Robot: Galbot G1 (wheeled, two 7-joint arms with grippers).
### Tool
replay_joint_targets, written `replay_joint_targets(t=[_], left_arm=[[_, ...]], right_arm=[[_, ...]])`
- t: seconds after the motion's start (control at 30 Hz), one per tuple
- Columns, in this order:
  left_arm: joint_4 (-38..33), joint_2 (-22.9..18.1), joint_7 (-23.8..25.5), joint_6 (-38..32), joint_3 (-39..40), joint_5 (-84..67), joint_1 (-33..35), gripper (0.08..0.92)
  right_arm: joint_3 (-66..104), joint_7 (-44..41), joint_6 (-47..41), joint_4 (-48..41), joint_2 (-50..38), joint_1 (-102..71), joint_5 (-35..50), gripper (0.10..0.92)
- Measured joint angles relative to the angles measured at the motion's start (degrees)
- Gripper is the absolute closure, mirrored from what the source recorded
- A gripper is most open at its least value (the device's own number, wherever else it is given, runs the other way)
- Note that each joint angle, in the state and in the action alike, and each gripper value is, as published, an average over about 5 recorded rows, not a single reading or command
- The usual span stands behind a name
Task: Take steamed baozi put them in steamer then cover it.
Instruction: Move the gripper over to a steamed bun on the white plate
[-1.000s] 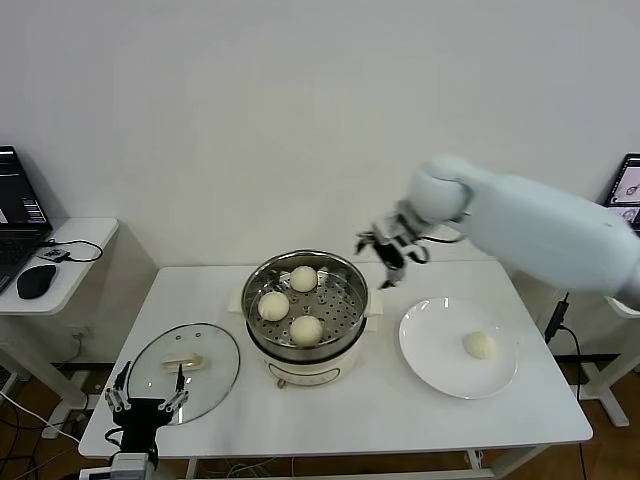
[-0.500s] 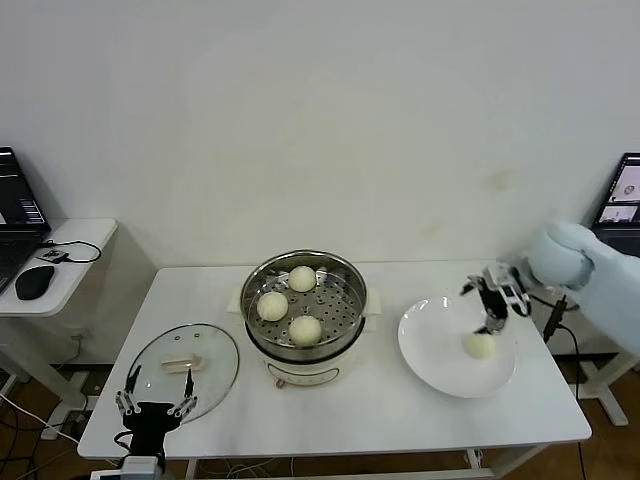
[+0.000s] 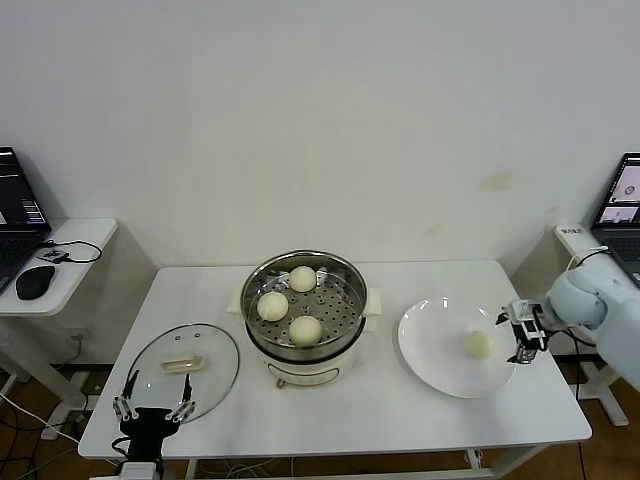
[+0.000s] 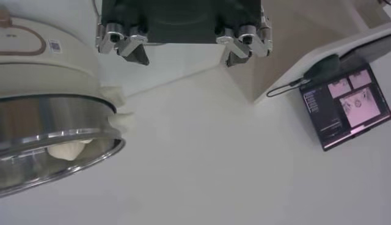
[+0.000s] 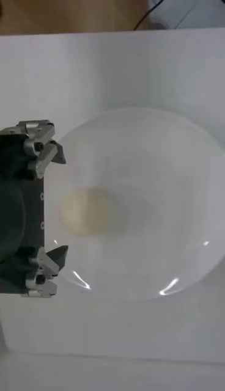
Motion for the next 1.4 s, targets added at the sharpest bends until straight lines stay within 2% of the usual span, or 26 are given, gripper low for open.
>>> replay_joint_targets(t=[0.6,0.97,1.4], left_arm=[[0.9,-0.2,0.0,0.0,-0.5,0.1,-0.5,0.177],[1.3,-0.2,0.1,0.1,-0.6,-0.2,-0.6,0.177],[0.9,-0.3,0.1,0.1,-0.5,-0.2,-0.4,0.177]], right_arm=[[1.2,1.7,0.3,-9.0,8.7,-0.1,-3.8,0.208],[0.7,0.7,-0.8,-11.1,10.3,0.5,-5.6,0.327],[0.7,-0.6,-0.9,-11.5,10.9,0.4,-6.2,0.410]])
